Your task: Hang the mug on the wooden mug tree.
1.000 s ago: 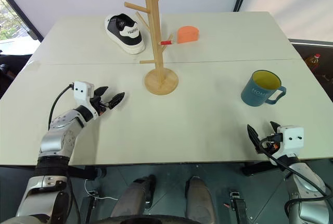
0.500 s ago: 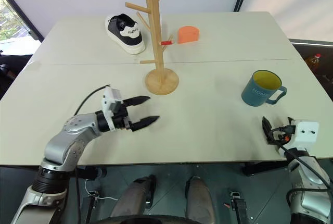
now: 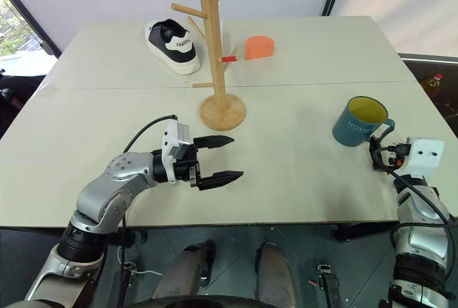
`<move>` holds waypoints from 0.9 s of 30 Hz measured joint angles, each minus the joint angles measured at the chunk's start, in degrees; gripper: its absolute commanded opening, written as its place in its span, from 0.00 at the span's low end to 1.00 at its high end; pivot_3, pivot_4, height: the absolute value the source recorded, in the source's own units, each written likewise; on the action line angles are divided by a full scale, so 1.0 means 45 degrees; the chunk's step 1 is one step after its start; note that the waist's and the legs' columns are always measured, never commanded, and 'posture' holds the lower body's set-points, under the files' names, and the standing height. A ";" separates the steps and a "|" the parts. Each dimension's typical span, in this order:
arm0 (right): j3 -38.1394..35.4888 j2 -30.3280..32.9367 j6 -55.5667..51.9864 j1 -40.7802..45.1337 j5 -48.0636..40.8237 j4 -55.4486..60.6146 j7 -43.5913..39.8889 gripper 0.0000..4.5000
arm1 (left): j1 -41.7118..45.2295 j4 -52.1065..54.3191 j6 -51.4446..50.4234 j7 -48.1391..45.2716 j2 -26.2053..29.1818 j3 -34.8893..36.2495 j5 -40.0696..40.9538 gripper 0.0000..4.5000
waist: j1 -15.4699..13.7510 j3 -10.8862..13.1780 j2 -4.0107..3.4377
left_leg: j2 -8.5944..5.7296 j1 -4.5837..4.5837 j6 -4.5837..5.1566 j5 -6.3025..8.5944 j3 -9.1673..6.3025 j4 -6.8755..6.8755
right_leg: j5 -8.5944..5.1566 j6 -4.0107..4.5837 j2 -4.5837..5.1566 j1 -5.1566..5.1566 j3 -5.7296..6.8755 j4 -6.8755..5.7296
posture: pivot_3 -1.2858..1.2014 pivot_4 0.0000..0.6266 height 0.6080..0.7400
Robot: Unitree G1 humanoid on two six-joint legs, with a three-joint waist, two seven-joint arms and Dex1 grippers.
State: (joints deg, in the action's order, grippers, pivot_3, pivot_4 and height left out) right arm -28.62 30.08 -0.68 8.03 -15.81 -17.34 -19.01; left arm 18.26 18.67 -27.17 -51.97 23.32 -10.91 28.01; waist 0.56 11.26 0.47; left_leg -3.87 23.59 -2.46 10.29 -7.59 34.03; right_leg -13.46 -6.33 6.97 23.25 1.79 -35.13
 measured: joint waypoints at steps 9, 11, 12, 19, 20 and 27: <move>0.0271 0.0058 0.0071 0.0934 0.0231 -0.0994 -0.0120 0.83 | -0.0003 0.0019 0.0000 0.0193 0.0105 0.0033 0.0004 1.00 | 0.0026 0.0001 -0.0001 | -0.0002 -0.0005 0.0001 0.0000 0.0003 0.0002 | 0.0001 0.0000 -0.0002 0.0000 -0.0007 -0.0005 | 0.52 0.24 1.00; 0.0309 0.0059 0.0119 0.1140 0.0228 -0.1179 -0.0213 0.70 | -0.0003 0.0031 -0.0001 0.0210 0.0116 0.0038 0.0006 1.00 | 0.0013 0.0001 -0.0001 | -0.0003 -0.0007 0.0001 -0.0001 0.0002 0.0002 | 0.0001 -0.0001 -0.0002 0.0000 -0.0008 -0.0011 | 0.52 0.24 1.00; 0.0311 0.0059 0.0125 0.1233 0.0229 -0.1265 -0.0259 0.56 | -0.0003 0.0033 -0.0001 0.0216 0.0130 0.0041 0.0009 1.00 | 0.0011 0.0001 -0.0001 | -0.0004 -0.0006 0.0001 -0.0001 0.0002 0.0002 | 0.0001 -0.0001 -0.0003 0.0000 -0.0008 -0.0011 | 0.52 0.24 1.00; 0.0365 0.0084 0.0246 0.1392 0.0216 -0.1476 -0.0634 0.02 | -0.0038 0.0042 0.0001 0.0276 0.0323 0.0233 0.0027 1.00 | 0.0012 0.0001 -0.0001 | -0.0006 -0.0010 0.0001 -0.0001 0.0001 0.0002 | 0.0001 -0.0001 -0.0005 -0.0004 -0.0011 -0.0012 | 0.52 0.24 1.00; 0.0376 0.0083 0.0246 0.1394 0.0215 -0.1480 -0.0667 0.02 | -0.0053 0.0042 0.0002 0.0279 0.0324 0.0235 0.0027 1.00 | 0.0012 0.0001 -0.0001 | -0.0006 -0.0010 0.0001 -0.0001 0.0002 0.0002 | 0.0001 -0.0001 -0.0005 -0.0004 -0.0012 -0.0012 | 0.52 0.24 1.00; 0.1013 0.0309 0.0226 0.0929 0.0464 -0.0416 -0.1163 0.02 | -0.0191 -0.0008 0.0072 0.0398 0.0501 0.0589 0.0024 1.00 | 0.0049 0.0007 -0.0011 | -0.0001 -0.0017 0.0001 0.0000 0.0001 -0.0002 | 0.0001 -0.0002 -0.0010 0.0004 -0.0016 -0.0023 | 0.52 0.24 1.00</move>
State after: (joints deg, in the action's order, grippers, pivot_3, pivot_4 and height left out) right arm -24.06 31.48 0.34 12.21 -13.72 -19.21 -24.24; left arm 17.41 18.64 -26.85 -50.18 25.58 -8.25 28.11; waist 0.79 11.29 0.42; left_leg -3.87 23.51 -2.46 10.29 -7.58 34.02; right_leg -13.46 -6.34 6.93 23.27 1.72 -35.23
